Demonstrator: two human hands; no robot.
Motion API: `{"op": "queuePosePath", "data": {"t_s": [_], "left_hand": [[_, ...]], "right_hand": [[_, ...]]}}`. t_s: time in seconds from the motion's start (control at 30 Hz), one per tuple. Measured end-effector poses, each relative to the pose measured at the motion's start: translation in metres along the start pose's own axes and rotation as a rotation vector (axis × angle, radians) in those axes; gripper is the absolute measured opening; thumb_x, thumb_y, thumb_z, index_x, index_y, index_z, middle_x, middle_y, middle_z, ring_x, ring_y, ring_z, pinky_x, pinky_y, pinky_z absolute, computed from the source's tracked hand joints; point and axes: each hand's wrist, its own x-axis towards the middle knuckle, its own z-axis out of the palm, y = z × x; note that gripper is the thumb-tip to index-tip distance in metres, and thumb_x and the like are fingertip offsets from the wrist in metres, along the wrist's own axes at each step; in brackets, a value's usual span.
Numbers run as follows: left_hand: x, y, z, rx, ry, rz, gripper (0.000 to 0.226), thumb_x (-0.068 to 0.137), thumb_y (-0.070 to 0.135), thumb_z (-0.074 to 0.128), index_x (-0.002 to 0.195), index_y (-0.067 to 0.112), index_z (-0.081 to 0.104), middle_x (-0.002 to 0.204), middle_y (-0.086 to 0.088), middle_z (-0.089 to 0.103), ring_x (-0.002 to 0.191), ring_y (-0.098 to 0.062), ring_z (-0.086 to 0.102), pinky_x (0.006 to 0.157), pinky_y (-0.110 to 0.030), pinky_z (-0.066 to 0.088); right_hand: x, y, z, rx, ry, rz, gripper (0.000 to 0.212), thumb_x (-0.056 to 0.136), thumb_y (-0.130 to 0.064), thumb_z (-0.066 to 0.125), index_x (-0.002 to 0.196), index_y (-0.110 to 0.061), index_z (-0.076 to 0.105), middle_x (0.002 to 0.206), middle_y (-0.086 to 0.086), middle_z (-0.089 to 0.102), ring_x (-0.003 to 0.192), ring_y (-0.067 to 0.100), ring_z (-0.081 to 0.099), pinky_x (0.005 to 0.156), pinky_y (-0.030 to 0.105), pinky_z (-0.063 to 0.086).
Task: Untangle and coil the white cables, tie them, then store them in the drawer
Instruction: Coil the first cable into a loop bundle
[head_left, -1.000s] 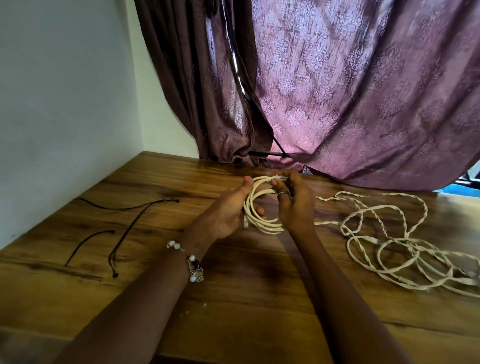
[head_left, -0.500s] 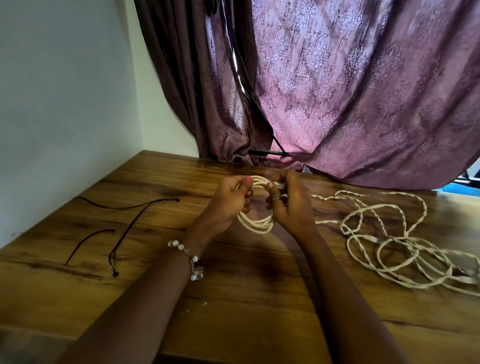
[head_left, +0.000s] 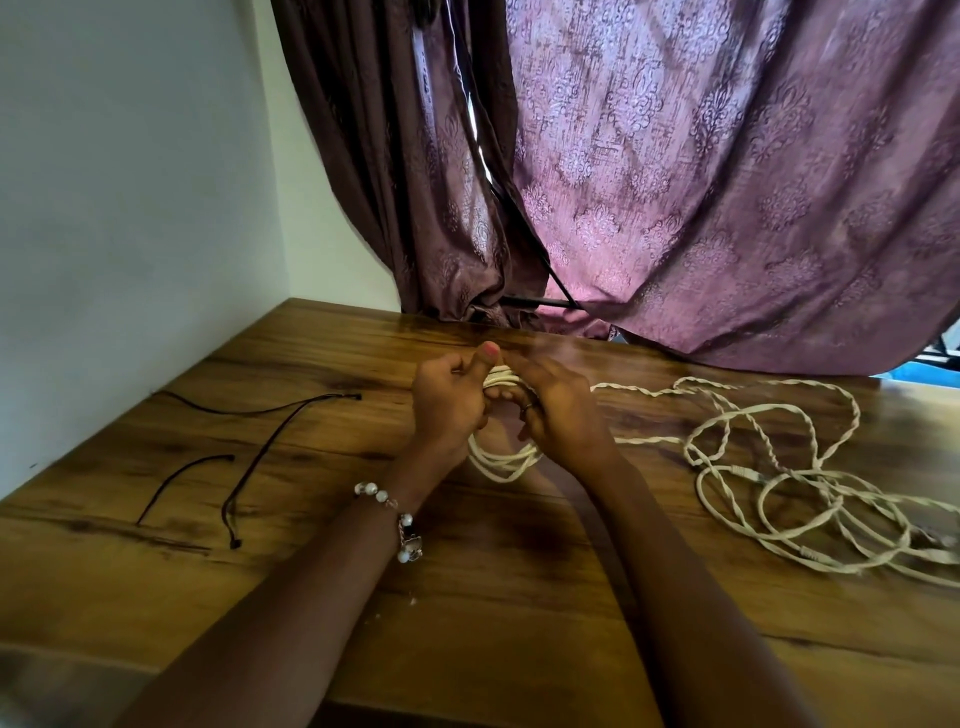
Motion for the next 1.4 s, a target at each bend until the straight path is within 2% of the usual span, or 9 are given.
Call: {"op": "queuePosePath", "data": {"t_s": [0.17,0.33,0.47,0.67,0.77,0.97,1.1,1.23,1.4], "left_hand": [[0.0,0.005,0.0,-0.187,0.144,-0.213,0.037,0.078,0.025,0.077,0.055,0.012,0.05,0.046,-0.003,0.051,0.03,-0.009,0.039,0.033,-0.015,0.027],[0.0,0.004,-0.001,-0.21,0.258,-0.255,0.026,0.075,0.015,0.077,0.062,0.007,0.056,0.051,-0.008,0.049,0.034,-0.013,0.036,0.035,-0.017,0.027],[0.003,-0.002,-0.002,-0.177,0.269,-0.22,0.028,0.075,0.014,0.076,0.061,0.01,0.053,0.053,-0.009,0.047,0.039,-0.014,0.036,0.037,-0.02,0.028],[0.0,-0.001,0.002,-0.109,0.103,-0.174,0.035,0.079,0.02,0.074,0.055,0.017,0.049,0.052,-0.006,0.051,0.039,-0.013,0.04,0.041,-0.021,0.031],[0.0,-0.001,0.004,0.04,0.061,-0.048,0.03,0.084,0.026,0.068,0.058,0.018,0.057,0.052,0.001,0.056,0.047,-0.014,0.049,0.052,-0.029,0.042],[0.001,0.001,0.003,0.301,-0.358,0.149,0.027,0.098,0.032,0.047,0.099,0.008,0.059,0.051,0.009,0.057,0.039,-0.001,0.052,0.05,-0.023,0.042],[0.005,-0.001,-0.002,0.318,-0.553,0.064,0.028,0.099,0.031,0.044,0.114,0.011,0.057,0.093,-0.006,0.067,0.083,-0.013,0.064,0.077,-0.03,0.052],[0.001,0.002,-0.004,0.179,-0.556,-0.038,0.024,0.102,0.022,0.038,0.099,0.012,0.059,0.059,0.006,0.054,0.048,-0.004,0.048,0.048,-0.02,0.038],[0.003,0.003,-0.005,0.056,-0.495,-0.099,0.025,0.101,0.018,0.042,0.087,0.017,0.063,0.078,-0.006,0.056,0.064,-0.009,0.053,0.058,-0.022,0.042]], "right_hand": [[0.0,-0.009,0.002,0.044,0.05,0.009,0.06,0.065,-0.022,0.032,0.108,0.004,0.065,0.09,0.022,0.066,0.076,0.036,0.065,0.067,0.032,0.052],[0.001,-0.007,0.01,0.222,0.031,0.111,0.045,0.073,0.008,0.054,0.116,-0.003,0.064,0.105,0.016,0.068,0.085,0.032,0.065,0.076,0.029,0.047],[0.002,-0.016,0.017,0.359,0.041,0.227,0.027,0.086,-0.013,0.061,0.112,-0.01,0.068,0.093,0.001,0.07,0.073,-0.001,0.061,0.068,0.022,0.048],[-0.001,-0.015,0.015,0.564,0.197,0.464,0.014,0.09,-0.02,0.059,0.089,-0.027,0.071,0.056,-0.02,0.061,0.044,-0.006,0.052,0.051,0.014,0.036],[0.001,-0.013,0.01,0.765,0.23,0.585,0.012,0.093,-0.011,0.058,0.089,-0.007,0.069,0.042,-0.016,0.053,0.034,-0.003,0.043,0.04,0.014,0.033],[-0.001,-0.001,0.003,0.775,0.277,0.673,0.015,0.093,-0.011,0.059,0.084,-0.003,0.068,0.037,-0.011,0.044,0.031,0.004,0.032,0.039,0.017,0.028],[-0.006,0.008,0.003,0.757,0.285,0.671,0.015,0.092,-0.015,0.061,0.08,-0.014,0.069,0.039,-0.008,0.038,0.034,0.01,0.028,0.043,0.021,0.028],[-0.005,0.005,-0.002,0.679,0.216,0.579,0.01,0.092,-0.012,0.061,0.085,-0.013,0.068,0.04,-0.015,0.048,0.035,0.0,0.037,0.041,0.019,0.031],[-0.005,0.011,-0.002,0.643,0.113,0.513,0.016,0.086,0.001,0.063,0.102,-0.002,0.067,0.052,-0.016,0.058,0.038,0.0,0.045,0.04,0.02,0.036]]}}
